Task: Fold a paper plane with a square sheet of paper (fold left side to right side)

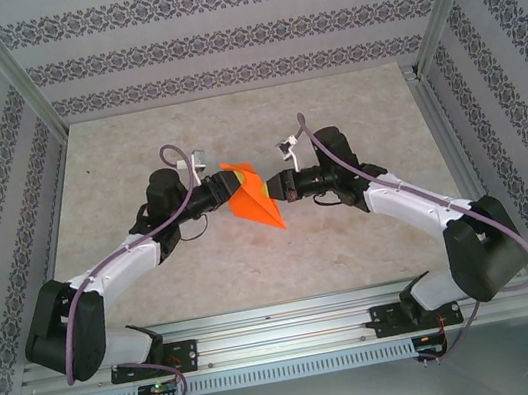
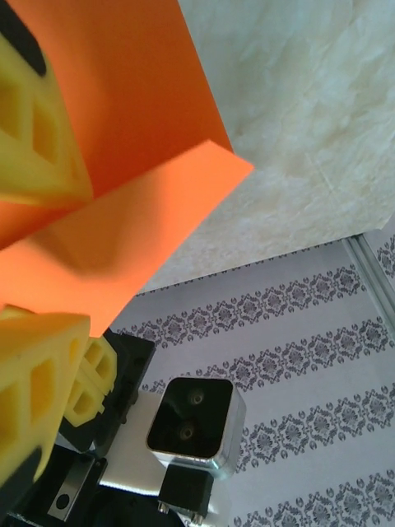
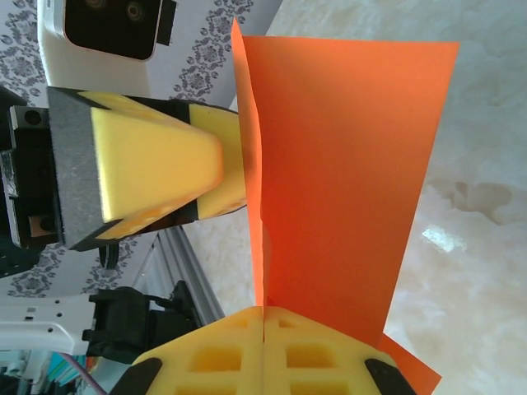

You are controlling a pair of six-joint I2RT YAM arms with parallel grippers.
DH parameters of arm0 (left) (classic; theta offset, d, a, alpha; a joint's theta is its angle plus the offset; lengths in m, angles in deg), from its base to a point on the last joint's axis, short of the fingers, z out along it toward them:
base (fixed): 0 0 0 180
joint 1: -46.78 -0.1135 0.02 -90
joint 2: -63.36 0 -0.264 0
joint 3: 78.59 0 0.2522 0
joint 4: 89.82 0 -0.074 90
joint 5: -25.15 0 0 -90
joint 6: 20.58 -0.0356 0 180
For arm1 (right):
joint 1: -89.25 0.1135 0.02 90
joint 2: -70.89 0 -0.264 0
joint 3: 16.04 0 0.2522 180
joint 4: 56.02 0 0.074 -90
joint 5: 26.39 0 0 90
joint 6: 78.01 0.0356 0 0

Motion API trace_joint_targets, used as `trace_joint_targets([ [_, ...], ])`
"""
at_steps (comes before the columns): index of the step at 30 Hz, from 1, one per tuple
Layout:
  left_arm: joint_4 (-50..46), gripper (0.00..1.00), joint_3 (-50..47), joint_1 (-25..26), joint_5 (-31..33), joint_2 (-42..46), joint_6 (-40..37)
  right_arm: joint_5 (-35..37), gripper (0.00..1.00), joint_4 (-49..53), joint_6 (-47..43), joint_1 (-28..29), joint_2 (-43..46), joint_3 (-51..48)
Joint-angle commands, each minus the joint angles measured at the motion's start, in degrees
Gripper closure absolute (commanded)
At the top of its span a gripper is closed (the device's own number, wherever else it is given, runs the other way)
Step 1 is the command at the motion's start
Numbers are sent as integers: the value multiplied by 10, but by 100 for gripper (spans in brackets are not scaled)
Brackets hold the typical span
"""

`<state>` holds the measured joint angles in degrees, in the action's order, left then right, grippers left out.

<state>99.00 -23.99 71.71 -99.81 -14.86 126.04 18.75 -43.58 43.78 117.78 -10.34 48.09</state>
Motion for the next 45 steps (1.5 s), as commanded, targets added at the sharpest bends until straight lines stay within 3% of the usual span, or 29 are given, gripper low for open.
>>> trace_joint_targets([
  [1, 43, 69, 16, 7, -15, 1, 6, -15, 100, -42, 24, 3, 12, -11],
  [8, 13, 90, 16, 7, -9, 22, -12, -8, 96, -42, 35, -10, 28, -20],
  [13, 12, 100, 18, 7, -13, 38, -25, 10, 75, -9, 22, -42, 81, -38],
  [16, 16, 100, 20, 7, -18, 48, -36, 23, 54, 7, 4, -67, 121, -61],
  [19, 35, 100, 22, 9, -27, 59, -41, -1, 36, -44, 13, -69, 145, -103],
  [26, 29, 100, 45, 13, -44, 81, -65, -25, 24, -162, 41, -20, 154, -156],
  [32, 31, 100, 50, 14, -53, 88, -66, -35, 26, -200, 60, 7, 124, -155],
  [38, 20, 100, 53, 14, -57, 89, -75, -64, 39, -254, 100, 13, 107, -146],
  [41, 16, 100, 52, 15, -54, 87, -80, -74, 53, -257, 105, 11, 109, -148],
  [45, 22, 100, 46, 15, -51, 82, -78, -80, 59, -272, 117, 5, 114, -153],
])
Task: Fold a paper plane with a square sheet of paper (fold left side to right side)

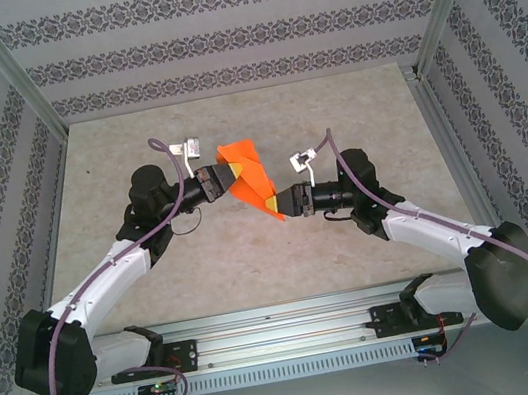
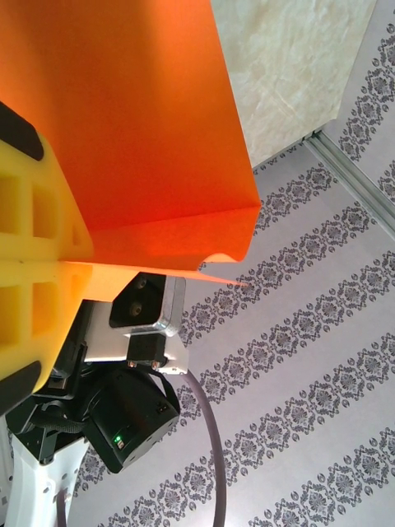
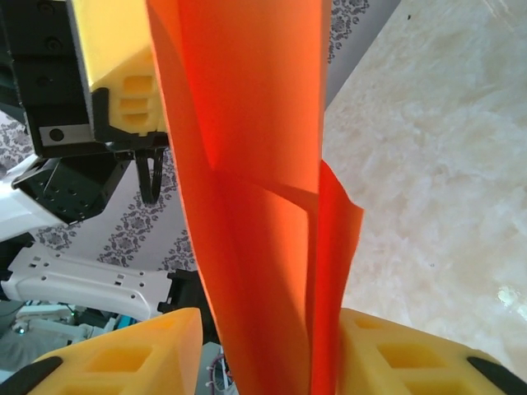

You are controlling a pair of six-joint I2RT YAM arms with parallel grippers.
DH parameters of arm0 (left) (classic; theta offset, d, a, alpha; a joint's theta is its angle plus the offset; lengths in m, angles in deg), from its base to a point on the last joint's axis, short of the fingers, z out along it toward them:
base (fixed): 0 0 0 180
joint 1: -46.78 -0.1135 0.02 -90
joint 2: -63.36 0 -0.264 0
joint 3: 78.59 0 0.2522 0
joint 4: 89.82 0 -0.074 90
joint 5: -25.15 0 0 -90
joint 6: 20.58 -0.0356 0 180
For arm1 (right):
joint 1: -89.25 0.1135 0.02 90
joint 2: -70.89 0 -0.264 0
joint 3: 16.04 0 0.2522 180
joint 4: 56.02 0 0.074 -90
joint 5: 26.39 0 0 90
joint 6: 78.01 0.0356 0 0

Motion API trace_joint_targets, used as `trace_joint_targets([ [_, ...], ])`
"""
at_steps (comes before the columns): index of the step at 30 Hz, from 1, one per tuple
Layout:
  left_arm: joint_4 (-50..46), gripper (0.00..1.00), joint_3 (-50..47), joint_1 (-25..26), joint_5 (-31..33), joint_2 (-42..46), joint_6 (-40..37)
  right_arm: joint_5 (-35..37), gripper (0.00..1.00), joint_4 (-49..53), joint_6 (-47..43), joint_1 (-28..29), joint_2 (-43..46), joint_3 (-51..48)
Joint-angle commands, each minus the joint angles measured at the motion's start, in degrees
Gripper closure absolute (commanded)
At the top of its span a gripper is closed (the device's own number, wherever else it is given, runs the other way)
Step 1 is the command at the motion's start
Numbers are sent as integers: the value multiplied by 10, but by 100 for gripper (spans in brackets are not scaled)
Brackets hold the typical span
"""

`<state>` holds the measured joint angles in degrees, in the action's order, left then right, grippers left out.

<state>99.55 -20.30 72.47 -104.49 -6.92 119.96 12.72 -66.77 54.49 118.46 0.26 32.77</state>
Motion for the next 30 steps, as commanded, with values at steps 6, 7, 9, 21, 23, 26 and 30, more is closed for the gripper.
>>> trace_joint_targets([
  [6, 11, 100, 7, 7, -3, 2, -21, -29, 71, -33, 13, -18, 18, -1],
  [7, 7, 100, 7, 7, -2, 2, -23, -31, 72, -33, 14, -22, 20, -2],
  [9, 4, 100, 6, 7, -2, 2, -25, -32, 74, -31, 14, -26, 25, -4],
  [21, -5, 99, 6, 7, 3, -9, -28, -30, 88, 4, -2, -28, 38, 1],
  [23, -9, 91, 6, 7, 5, -8, -32, -24, 92, 22, -14, -28, 40, 3],
  [26, -34, 80, 9, 7, 16, -2, -46, -7, 97, 73, -45, -28, 44, 11],
  [30, -124, 49, 18, 0, 62, 34, -94, 59, 100, 224, -138, -25, 62, 41],
])
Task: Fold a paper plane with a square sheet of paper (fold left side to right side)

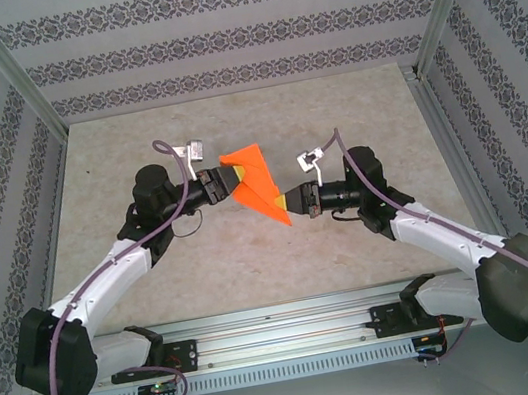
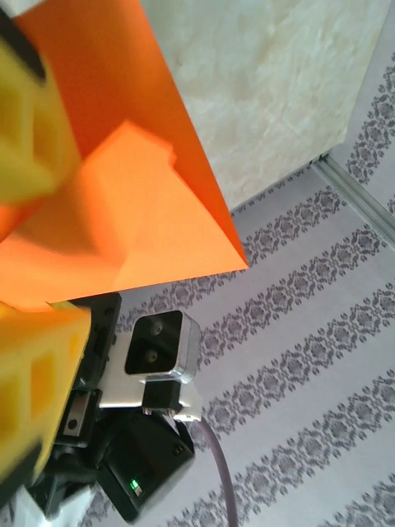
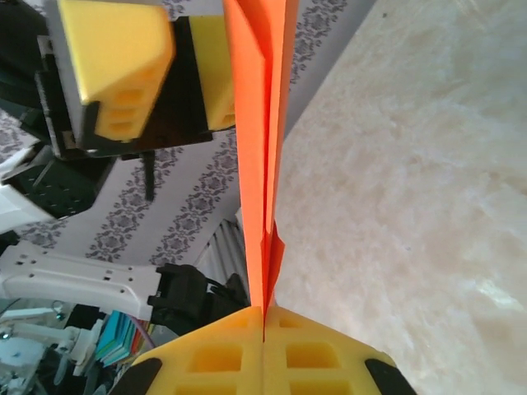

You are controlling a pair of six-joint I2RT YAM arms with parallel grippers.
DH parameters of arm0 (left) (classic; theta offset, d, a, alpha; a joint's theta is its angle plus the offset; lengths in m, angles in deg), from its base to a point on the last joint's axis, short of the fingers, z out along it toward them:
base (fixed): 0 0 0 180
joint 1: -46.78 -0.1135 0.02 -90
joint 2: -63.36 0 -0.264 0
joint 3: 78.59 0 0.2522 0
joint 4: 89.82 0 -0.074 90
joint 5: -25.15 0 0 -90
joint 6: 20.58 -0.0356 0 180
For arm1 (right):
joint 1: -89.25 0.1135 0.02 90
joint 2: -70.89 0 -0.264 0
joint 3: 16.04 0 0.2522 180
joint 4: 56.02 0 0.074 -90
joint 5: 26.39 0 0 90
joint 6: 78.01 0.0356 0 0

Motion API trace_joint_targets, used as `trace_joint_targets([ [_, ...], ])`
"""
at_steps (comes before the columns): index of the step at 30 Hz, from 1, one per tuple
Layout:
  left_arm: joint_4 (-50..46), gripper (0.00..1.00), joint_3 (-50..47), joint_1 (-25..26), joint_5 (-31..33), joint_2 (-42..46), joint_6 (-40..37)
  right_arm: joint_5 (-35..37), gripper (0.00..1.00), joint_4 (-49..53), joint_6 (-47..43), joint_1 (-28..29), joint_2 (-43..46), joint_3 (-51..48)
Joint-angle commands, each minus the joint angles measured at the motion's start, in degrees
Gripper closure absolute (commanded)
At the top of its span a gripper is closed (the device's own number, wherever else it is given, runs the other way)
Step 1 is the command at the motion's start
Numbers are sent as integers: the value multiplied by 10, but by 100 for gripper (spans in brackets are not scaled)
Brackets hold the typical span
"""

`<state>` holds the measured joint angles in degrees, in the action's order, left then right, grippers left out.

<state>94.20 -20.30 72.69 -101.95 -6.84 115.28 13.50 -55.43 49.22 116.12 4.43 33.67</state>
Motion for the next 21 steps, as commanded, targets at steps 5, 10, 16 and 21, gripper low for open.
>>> trace_joint_targets([
  [5, -291, 30, 54, -10, 207, 99, -129, 293, 100, 341, -226, 41, 34, 101],
  [10, -435, 22, 55, -30, 399, 156, -110, 649, 100, 501, -292, 169, -22, 179],
  [16, -461, 18, 12, -68, 441, 200, -78, 874, 100, 631, -269, 261, -179, 279],
  [21, -470, 16, -7, -95, 432, 206, -74, 952, 100, 690, -240, 305, -319, 367],
])
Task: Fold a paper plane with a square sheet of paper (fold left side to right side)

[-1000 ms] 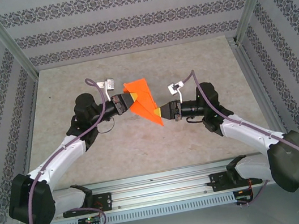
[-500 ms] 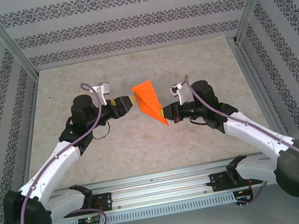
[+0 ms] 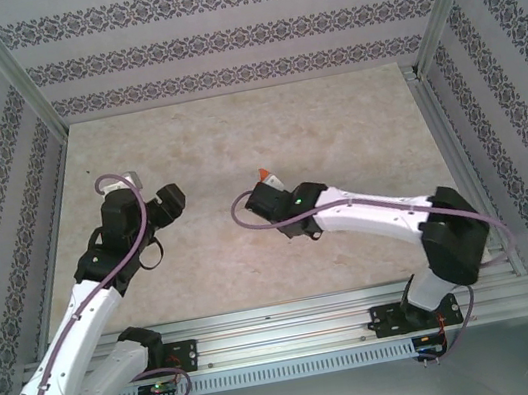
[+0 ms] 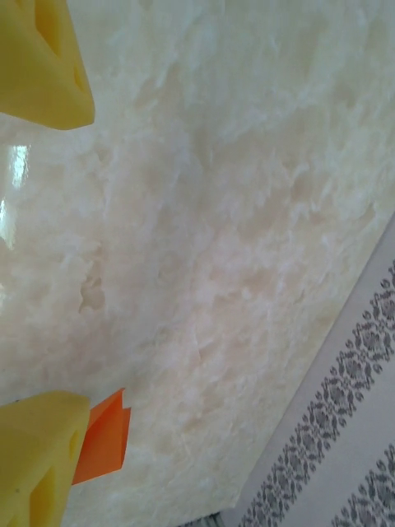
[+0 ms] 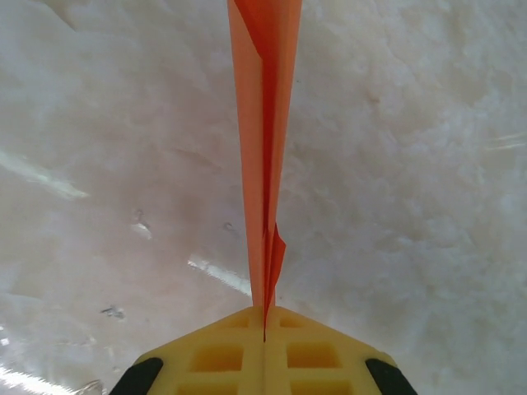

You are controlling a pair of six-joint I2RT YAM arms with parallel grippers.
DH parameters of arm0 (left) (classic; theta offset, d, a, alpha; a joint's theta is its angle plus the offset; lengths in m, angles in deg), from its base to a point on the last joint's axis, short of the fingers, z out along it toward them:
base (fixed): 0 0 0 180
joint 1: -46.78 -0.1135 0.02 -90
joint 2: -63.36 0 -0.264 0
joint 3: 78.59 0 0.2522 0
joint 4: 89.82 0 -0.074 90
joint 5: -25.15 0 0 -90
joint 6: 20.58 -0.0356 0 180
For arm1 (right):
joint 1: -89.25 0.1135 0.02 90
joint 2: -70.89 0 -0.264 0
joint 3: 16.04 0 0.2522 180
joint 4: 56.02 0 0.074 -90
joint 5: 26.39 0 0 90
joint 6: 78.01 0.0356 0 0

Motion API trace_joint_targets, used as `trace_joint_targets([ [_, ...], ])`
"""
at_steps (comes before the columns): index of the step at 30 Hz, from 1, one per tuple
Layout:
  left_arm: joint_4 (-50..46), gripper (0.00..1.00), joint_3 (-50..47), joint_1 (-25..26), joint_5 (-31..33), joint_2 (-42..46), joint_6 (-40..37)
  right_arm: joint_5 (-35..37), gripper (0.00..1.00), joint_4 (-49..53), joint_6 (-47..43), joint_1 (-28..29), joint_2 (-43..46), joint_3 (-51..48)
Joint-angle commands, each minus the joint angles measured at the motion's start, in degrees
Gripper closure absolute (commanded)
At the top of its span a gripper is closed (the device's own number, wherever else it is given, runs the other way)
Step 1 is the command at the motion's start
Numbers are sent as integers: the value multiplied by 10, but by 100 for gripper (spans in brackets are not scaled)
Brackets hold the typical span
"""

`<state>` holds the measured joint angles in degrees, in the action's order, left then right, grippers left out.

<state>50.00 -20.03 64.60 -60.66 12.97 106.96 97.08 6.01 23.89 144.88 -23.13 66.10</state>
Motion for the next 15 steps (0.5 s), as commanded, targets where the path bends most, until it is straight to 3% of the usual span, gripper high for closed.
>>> trace_joint_targets([
  [1, -30, 16, -11, -20, 17, 8, 10, 130, 100, 87, 18, 23, -76, 65],
  [7, -31, 16, -29, -51, -5, 7, 9, 180, 100, 137, 36, 43, -222, 189],
  [12, -23, 16, -49, -79, -34, 3, 8, 141, 90, 163, 44, 44, -301, 267],
  [15, -9, 16, -63, -95, -59, 0, 5, 75, 82, 152, 37, 48, -307, 278],
])
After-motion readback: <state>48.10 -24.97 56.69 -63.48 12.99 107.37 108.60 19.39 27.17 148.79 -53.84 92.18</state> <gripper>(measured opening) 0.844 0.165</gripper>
